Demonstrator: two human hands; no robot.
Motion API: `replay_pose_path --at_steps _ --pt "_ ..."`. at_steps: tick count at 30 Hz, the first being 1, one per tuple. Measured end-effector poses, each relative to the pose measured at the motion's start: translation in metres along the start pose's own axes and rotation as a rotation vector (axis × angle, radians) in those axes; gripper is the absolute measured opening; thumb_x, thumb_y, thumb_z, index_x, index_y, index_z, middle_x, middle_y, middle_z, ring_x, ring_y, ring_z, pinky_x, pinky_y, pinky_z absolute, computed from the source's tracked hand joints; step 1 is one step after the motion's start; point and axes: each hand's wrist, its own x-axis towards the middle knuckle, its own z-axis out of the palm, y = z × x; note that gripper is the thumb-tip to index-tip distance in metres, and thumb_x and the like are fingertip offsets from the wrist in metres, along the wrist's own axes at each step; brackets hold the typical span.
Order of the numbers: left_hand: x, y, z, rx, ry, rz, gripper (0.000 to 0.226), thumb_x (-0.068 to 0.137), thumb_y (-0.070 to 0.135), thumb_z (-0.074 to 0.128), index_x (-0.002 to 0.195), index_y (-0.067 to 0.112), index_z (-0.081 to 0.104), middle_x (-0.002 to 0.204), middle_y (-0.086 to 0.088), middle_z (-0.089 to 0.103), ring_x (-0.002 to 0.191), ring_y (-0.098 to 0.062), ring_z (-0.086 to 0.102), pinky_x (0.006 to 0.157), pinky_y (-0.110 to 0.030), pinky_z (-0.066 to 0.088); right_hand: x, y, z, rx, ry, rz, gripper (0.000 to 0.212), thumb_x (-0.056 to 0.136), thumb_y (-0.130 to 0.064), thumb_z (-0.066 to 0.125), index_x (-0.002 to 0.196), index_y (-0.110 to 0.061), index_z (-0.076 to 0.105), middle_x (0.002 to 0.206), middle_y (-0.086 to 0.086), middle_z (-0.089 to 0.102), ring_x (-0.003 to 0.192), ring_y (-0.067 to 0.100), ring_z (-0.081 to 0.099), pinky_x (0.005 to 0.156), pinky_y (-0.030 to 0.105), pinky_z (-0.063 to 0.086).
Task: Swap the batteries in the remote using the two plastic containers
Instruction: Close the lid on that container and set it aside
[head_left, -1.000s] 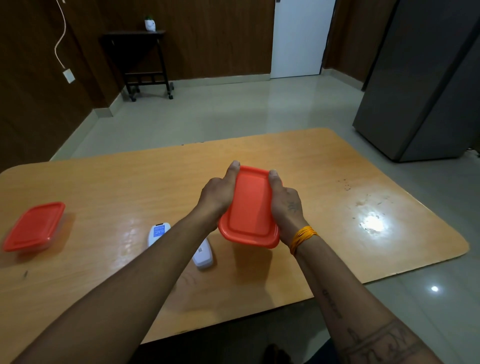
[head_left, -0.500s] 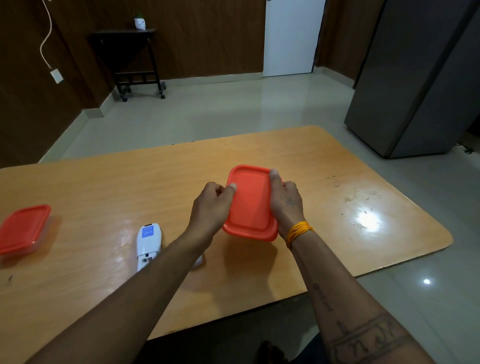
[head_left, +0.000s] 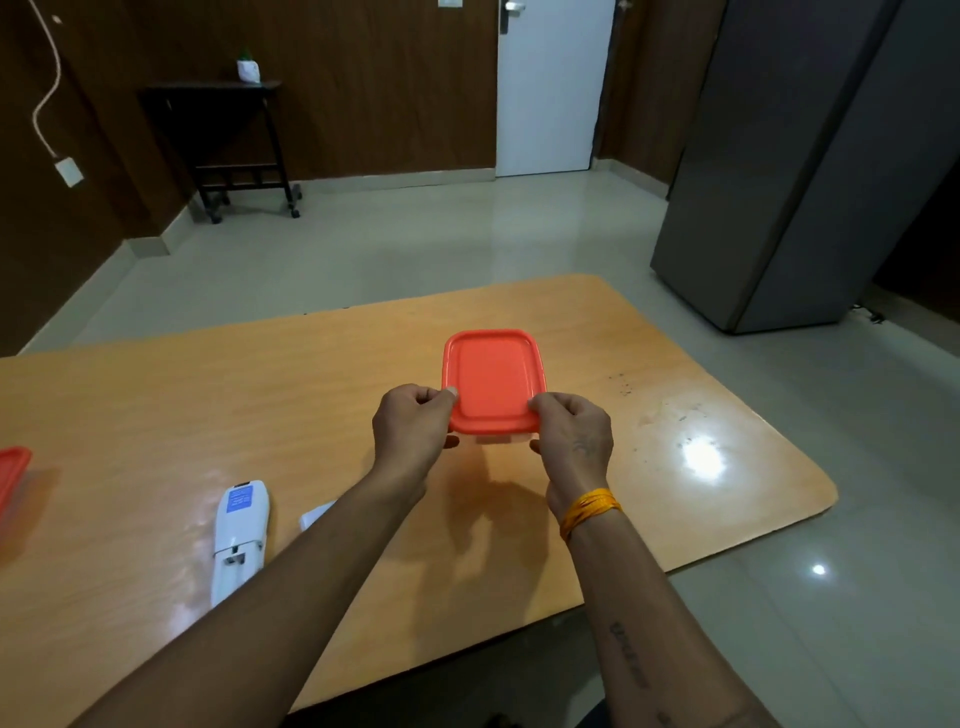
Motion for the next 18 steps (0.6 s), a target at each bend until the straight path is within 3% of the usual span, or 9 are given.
replay_pose_path --at_steps 3,6,9,14,18 --pt "0.012 -0.002 0.025 -0.086 -0.034 0.011 0.023 0.1 0.026 0.068 0.09 0.006 0.075 0.096 -0.011 0.077 0.086 -0.025 0.076 0.078 -0.04 0.066 0.023 0.0 -0.01 0.032 0.047 -0.009 0.01 0.082 -0.023 0.07 0.072 -0.021 0.073 0.08 -0.001 0.073 0.084 0.029 0.07 0.077 0.057 0.061" --pt "0.027 -0.006 0.053 -0.145 -0.096 0.029 0.017 0.097 0.023 0.071 0.104 0.008 0.077 0.106 -0.011 0.077 0.096 -0.025 0.075 0.085 -0.042 0.065 0.059 0.004 -0.018 0.038 0.059 -0.024 0.003 0.08 -0.026 0.073 0.079 -0.024 0.074 0.086 0.0 0.075 0.088 0.028 0.072 0.082 0.052 0.063" --pt "0.045 -0.005 0.086 -0.152 -0.134 0.066 0.024 0.093 0.019 0.076 0.114 0.007 0.075 0.107 -0.008 0.077 0.099 -0.024 0.075 0.086 -0.039 0.064 0.1 0.005 -0.028 0.045 0.075 -0.01 0.012 0.076 -0.029 0.075 0.084 -0.02 0.077 0.09 0.005 0.077 0.09 0.03 0.074 0.084 0.052 0.062" --pt "0.098 0.002 0.149 -0.165 -0.223 0.113 0.026 0.09 0.019 0.081 0.115 0.011 0.074 0.101 -0.002 0.079 0.093 -0.017 0.075 0.085 -0.035 0.064 0.194 -0.005 -0.035 0.068 0.049 -0.016 0.024 0.065 -0.031 0.071 0.079 -0.012 0.077 0.085 0.014 0.079 0.085 0.037 0.076 0.082 0.059 0.062" --pt "0.144 0.002 0.201 -0.147 -0.226 0.128 0.033 0.089 0.017 0.081 0.121 0.011 0.075 0.103 -0.002 0.08 0.094 -0.016 0.076 0.089 -0.037 0.063 0.264 -0.014 -0.032 0.025 0.079 -0.055 0.014 0.066 -0.03 0.075 0.071 -0.017 0.078 0.077 0.006 0.077 0.08 0.029 0.074 0.082 0.056 0.063"
